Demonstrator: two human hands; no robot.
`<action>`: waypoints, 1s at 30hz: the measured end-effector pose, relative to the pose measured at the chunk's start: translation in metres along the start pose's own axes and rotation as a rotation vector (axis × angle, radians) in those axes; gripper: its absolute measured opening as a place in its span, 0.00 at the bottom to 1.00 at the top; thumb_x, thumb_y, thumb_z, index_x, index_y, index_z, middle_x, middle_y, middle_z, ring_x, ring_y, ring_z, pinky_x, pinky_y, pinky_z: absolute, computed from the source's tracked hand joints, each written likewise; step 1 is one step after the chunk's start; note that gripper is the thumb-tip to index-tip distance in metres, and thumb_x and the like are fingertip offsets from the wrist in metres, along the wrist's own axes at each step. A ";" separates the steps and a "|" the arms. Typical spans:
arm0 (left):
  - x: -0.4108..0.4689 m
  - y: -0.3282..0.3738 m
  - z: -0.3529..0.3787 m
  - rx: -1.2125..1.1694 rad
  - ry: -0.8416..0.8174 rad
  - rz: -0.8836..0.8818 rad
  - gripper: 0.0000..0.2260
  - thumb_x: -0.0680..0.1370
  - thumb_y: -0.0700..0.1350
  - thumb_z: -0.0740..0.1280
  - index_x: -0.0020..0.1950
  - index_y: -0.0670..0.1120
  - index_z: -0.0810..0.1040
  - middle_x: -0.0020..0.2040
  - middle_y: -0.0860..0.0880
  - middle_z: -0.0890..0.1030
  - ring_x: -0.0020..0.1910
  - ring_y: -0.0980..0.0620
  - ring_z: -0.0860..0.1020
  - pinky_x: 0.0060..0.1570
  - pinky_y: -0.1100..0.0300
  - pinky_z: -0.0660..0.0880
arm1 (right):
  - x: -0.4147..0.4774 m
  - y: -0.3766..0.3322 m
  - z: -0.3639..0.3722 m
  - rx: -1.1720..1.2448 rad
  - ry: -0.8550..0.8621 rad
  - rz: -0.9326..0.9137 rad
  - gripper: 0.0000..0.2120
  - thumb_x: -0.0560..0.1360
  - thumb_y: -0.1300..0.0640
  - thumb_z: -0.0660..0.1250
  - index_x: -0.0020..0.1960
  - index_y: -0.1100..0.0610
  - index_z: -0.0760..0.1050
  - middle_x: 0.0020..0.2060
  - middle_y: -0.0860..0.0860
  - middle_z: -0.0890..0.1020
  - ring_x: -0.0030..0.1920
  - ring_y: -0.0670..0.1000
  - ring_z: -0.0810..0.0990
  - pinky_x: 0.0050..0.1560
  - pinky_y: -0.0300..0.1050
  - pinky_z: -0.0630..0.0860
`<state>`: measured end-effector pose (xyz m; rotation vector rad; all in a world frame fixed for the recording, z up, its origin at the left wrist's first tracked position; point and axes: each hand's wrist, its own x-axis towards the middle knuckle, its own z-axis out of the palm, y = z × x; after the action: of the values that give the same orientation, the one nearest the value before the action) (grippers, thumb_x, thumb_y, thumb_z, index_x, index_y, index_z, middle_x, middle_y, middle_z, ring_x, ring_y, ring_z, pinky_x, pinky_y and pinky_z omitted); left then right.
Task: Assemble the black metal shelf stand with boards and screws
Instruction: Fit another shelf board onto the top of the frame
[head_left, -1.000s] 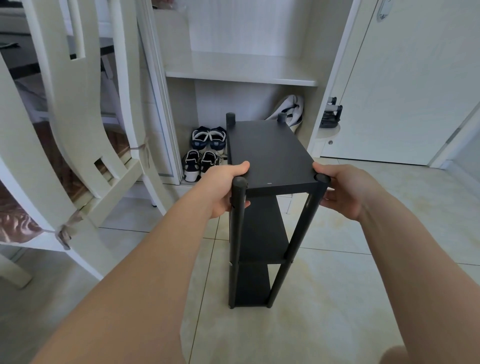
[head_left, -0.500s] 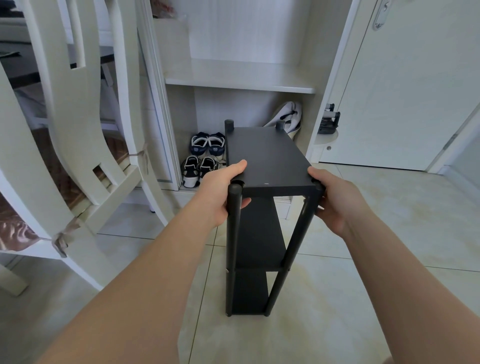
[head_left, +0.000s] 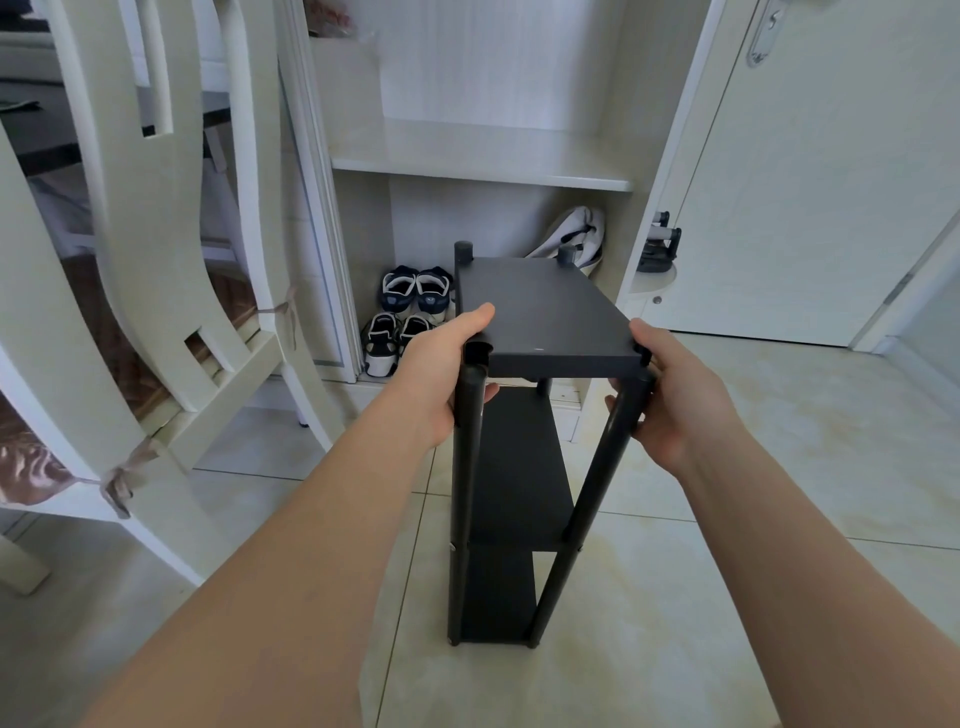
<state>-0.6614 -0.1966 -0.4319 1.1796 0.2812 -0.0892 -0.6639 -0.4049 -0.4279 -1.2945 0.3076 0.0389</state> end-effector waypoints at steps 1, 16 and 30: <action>0.000 0.001 0.000 0.001 -0.003 -0.001 0.13 0.75 0.53 0.74 0.56 0.49 0.82 0.56 0.48 0.85 0.52 0.48 0.83 0.54 0.49 0.81 | 0.000 -0.001 0.000 -0.001 -0.005 -0.001 0.09 0.73 0.46 0.75 0.44 0.51 0.82 0.34 0.47 0.83 0.37 0.51 0.80 0.51 0.52 0.77; -0.001 -0.002 -0.002 -0.017 -0.024 -0.102 0.07 0.76 0.45 0.72 0.53 0.46 0.79 0.40 0.49 0.86 0.35 0.51 0.84 0.41 0.54 0.83 | -0.002 -0.007 0.004 0.030 -0.072 0.089 0.04 0.77 0.57 0.70 0.50 0.57 0.79 0.38 0.50 0.85 0.34 0.49 0.84 0.48 0.48 0.82; 0.001 0.000 -0.001 -0.037 -0.099 0.071 0.09 0.79 0.43 0.68 0.59 0.45 0.82 0.51 0.46 0.87 0.48 0.47 0.86 0.41 0.55 0.82 | -0.001 -0.007 0.002 0.078 -0.135 0.002 0.06 0.79 0.61 0.67 0.51 0.59 0.82 0.46 0.52 0.88 0.42 0.51 0.87 0.41 0.45 0.84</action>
<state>-0.6604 -0.1955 -0.4327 1.1441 0.1532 -0.0796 -0.6634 -0.4049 -0.4211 -1.2082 0.1930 0.1146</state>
